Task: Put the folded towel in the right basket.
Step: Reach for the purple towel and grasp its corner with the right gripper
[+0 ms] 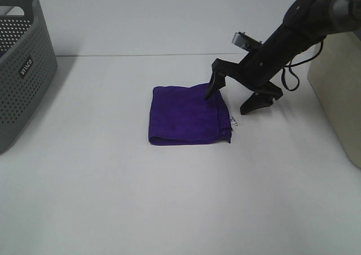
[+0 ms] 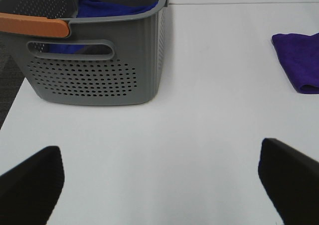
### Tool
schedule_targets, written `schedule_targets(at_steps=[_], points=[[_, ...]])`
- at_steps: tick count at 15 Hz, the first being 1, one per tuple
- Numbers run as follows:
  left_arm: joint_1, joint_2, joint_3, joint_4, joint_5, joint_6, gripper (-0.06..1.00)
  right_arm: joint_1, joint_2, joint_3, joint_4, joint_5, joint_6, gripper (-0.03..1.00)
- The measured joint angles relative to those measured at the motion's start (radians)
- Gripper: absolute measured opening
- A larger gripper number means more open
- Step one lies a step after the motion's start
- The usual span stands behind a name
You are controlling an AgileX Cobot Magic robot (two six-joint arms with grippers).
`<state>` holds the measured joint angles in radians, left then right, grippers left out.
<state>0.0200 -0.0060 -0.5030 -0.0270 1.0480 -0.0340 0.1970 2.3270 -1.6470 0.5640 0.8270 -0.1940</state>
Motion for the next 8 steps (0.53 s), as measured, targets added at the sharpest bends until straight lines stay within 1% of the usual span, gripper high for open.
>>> schedule_targets(at_steps=[3,4,5,6,7,8], points=[[0.0,0.0,0.0,0.0,0.0,0.0,0.99,0.079,0.03,-0.018,0.048,-0.012,0.033,0.93],[0.0,0.0,0.0,0.0,0.0,0.0,0.99,0.113,0.048,-0.027,0.071,-0.026,0.042,0.91],[0.0,0.0,0.0,0.0,0.0,0.0,0.99,0.146,0.061,-0.033,0.089,-0.053,0.055,0.87],[0.0,0.0,0.0,0.0,0.0,0.0,0.99,0.176,0.071,-0.033,0.101,-0.092,0.059,0.81],[0.0,0.0,0.0,0.0,0.0,0.0,0.99,0.207,0.079,-0.033,0.11,-0.145,0.075,0.71],[0.0,0.0,0.0,0.0,0.0,0.0,0.99,0.235,0.089,-0.033,0.115,-0.193,0.089,0.54]])
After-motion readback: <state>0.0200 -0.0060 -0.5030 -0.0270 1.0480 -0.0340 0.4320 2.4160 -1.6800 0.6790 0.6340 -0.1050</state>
